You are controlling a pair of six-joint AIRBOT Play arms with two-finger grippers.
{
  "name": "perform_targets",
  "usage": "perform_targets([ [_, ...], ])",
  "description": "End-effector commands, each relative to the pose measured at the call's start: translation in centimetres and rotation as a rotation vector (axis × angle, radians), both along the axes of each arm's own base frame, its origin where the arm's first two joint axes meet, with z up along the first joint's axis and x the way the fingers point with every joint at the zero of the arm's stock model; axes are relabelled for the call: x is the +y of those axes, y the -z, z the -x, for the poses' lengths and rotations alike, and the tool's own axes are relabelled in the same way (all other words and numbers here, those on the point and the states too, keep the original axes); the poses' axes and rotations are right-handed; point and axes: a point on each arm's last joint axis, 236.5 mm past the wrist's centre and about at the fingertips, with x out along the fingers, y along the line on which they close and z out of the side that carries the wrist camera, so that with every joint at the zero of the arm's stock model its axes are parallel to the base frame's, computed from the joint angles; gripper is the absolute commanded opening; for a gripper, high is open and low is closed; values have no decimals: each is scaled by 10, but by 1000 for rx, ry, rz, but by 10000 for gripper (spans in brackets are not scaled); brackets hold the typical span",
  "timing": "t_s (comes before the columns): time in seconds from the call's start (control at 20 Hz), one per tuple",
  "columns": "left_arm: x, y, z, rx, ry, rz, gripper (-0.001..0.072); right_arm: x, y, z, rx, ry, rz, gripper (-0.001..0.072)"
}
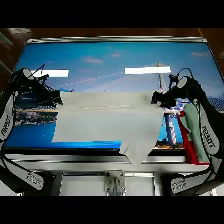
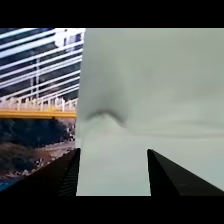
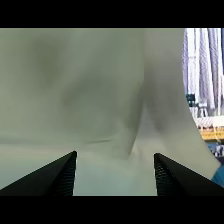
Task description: Fold the shirts.
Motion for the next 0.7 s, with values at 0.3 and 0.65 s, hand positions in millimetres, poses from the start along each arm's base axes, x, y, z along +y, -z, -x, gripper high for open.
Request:
perform_targets([
  [0.3,54,-19,174,197,-154,187,618,-131,-76,119,171,28,150,602],
  [0.65,20,40,226,165,-324,270,617,-112,-60,140,157,134,-74,602],
])
